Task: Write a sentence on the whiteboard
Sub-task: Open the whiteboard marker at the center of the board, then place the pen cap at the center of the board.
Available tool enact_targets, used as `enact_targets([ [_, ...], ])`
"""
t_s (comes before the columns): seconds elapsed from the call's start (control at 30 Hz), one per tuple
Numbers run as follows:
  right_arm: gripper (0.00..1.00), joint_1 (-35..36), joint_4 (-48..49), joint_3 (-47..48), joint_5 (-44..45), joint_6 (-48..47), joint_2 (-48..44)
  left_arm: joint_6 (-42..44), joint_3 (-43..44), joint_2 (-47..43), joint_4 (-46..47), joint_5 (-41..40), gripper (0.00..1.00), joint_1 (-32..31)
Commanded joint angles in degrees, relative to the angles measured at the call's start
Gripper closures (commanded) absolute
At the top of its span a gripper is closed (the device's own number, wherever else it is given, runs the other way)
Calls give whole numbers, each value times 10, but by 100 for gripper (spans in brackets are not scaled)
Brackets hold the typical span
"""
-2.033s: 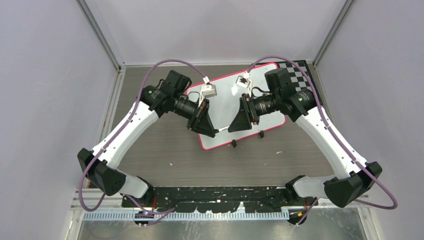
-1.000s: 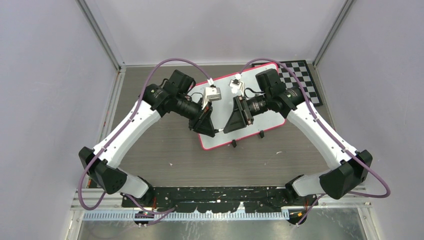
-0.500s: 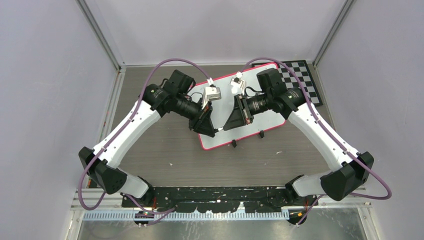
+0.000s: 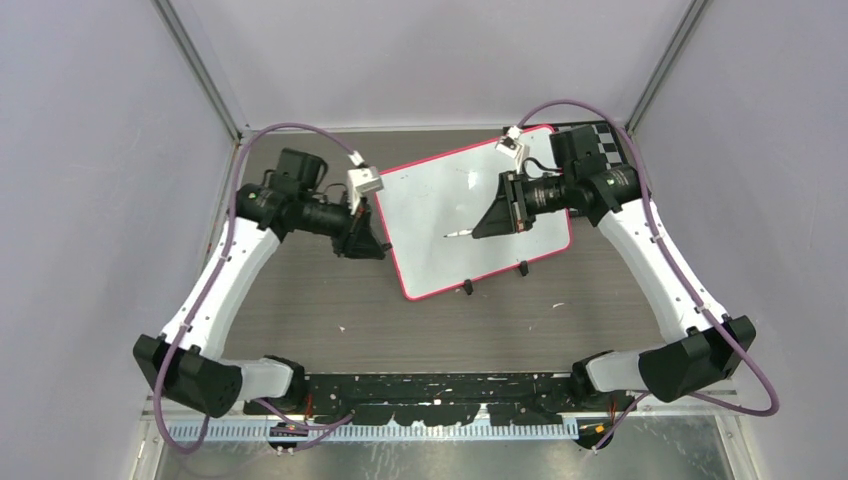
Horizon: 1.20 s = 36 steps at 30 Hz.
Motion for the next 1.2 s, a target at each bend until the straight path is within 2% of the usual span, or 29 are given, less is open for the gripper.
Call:
enact_targets([
  [0.0, 100, -22, -49, 35, 38, -34, -24, 65, -27, -44, -38, -17, 100, 96],
  [0.1, 100, -21, -69, 43, 80, -46, -27, 89, -47, -54, -49, -26, 100, 163],
  [0.23, 100, -22, -109, 56, 174, -68, -21, 94, -87, -61, -28, -93, 100, 246],
  [0.3, 100, -22, -124, 58, 224, -70, -21, 84, -118, -62, 6, -158, 100, 271],
  [0.43, 100, -21, -122, 58, 285, -55, -29, 96, -176, -50, 58, -292, 100, 274],
  [0.53, 100, -23, -114, 56, 294, -62, -41, 100, -214, -30, 97, -352, 100, 273],
  [0.8, 100, -24, -144, 59, 259, -99, -15, 107, -254, 73, 151, -431, 100, 266],
  [1.03, 100, -23, -102, 35, 238, -95, -26, 101, -268, 151, 190, -484, 100, 239],
  [1.17, 100, -18, -92, 31, 222, -104, -28, 99, -271, 181, 194, -490, 93, 215],
])
